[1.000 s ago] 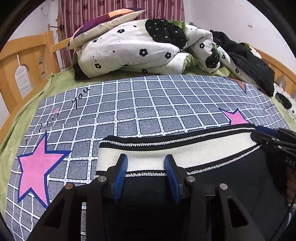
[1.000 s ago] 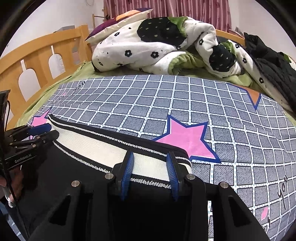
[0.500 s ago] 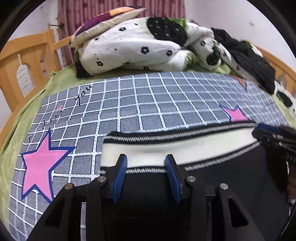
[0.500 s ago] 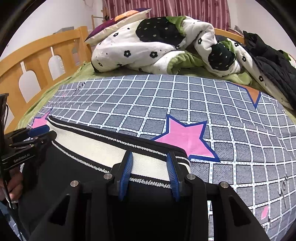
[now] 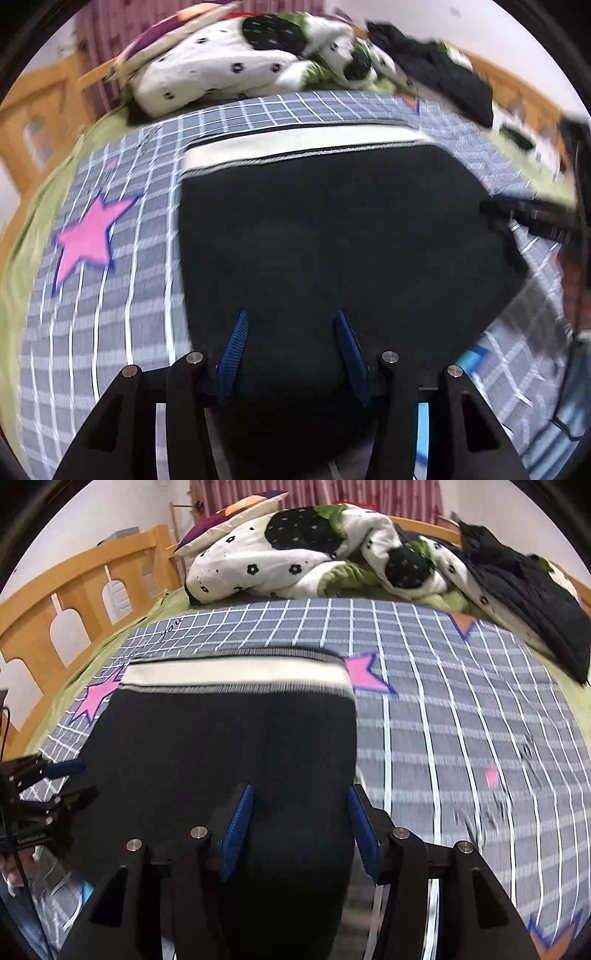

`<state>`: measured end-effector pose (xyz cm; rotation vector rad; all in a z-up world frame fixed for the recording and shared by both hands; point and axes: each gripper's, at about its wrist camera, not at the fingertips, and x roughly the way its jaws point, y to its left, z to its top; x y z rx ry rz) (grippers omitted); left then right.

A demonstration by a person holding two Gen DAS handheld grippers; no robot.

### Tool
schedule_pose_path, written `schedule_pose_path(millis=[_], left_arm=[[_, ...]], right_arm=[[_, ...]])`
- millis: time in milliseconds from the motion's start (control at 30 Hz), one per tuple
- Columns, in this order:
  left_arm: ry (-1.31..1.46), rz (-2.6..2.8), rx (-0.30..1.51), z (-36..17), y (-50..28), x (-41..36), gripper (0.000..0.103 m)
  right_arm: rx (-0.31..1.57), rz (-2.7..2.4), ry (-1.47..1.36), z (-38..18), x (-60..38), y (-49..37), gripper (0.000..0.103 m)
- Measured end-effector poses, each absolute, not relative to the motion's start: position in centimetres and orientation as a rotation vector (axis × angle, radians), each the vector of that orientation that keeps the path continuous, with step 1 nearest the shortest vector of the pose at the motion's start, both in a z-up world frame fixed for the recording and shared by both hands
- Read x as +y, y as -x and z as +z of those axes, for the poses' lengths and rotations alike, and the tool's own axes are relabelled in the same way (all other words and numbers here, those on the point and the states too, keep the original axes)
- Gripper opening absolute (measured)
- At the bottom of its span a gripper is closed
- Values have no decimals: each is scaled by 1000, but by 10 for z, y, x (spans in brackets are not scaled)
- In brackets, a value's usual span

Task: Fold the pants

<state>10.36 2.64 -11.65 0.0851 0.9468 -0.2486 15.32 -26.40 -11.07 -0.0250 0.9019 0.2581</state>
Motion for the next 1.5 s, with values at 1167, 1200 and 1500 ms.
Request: schedule_pose_path(millis=[1167, 1200, 1500], left_arm=[[38, -159, 893, -119, 2, 70, 22], [55, -172, 861, -111, 3, 70, 22], [112, -131, 835, -107, -62, 46, 38]], right_arm=[[879, 274, 78, -102, -278, -97, 52], [859, 273, 75, -98, -282, -96, 52], [844, 279, 19, -100, -283, -109, 52]])
